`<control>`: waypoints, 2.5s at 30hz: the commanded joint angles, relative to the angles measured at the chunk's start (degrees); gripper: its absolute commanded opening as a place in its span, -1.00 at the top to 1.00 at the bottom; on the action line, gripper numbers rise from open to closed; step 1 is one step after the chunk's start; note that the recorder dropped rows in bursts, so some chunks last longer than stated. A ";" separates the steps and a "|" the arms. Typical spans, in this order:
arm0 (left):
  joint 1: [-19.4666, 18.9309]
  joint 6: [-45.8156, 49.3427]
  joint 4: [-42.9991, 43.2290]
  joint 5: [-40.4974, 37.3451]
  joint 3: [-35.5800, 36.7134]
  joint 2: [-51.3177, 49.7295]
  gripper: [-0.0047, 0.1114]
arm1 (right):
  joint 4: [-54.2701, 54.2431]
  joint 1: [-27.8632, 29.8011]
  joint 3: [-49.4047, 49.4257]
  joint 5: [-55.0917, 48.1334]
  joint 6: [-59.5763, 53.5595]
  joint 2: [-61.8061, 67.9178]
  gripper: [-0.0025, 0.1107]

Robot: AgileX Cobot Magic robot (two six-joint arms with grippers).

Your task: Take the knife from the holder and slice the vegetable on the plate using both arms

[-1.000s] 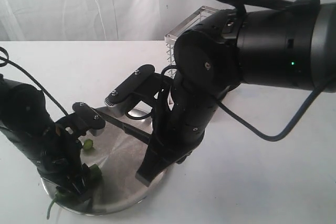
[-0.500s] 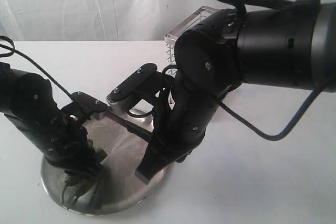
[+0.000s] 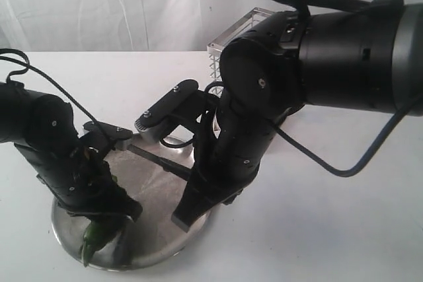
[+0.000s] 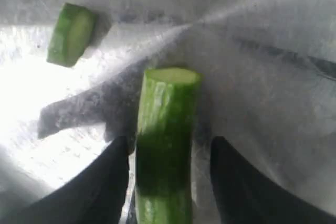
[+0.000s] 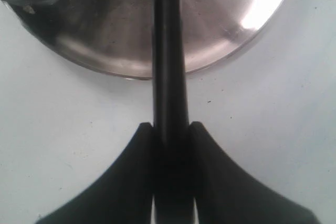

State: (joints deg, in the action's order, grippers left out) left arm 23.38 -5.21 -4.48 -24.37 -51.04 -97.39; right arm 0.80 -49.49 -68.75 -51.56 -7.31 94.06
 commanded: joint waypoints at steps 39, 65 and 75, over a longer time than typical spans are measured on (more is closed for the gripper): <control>0.02 -2.75 8.45 -7.91 -5.59 16.75 -0.15 | -6.35 -3.83 6.87 4.27 3.02 0.98 0.96; 0.02 -4.09 8.45 1.23 3.02 16.75 -0.15 | -6.51 -3.83 9.51 11.34 3.02 1.99 0.96; 0.02 -4.90 8.45 2.34 3.02 16.75 -0.15 | -6.79 -3.83 9.51 10.65 3.02 4.82 0.96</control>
State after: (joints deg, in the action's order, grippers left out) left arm 23.38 -9.59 4.06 -21.91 -48.38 -81.09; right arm -5.68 -53.25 -59.46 -41.18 -4.44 98.89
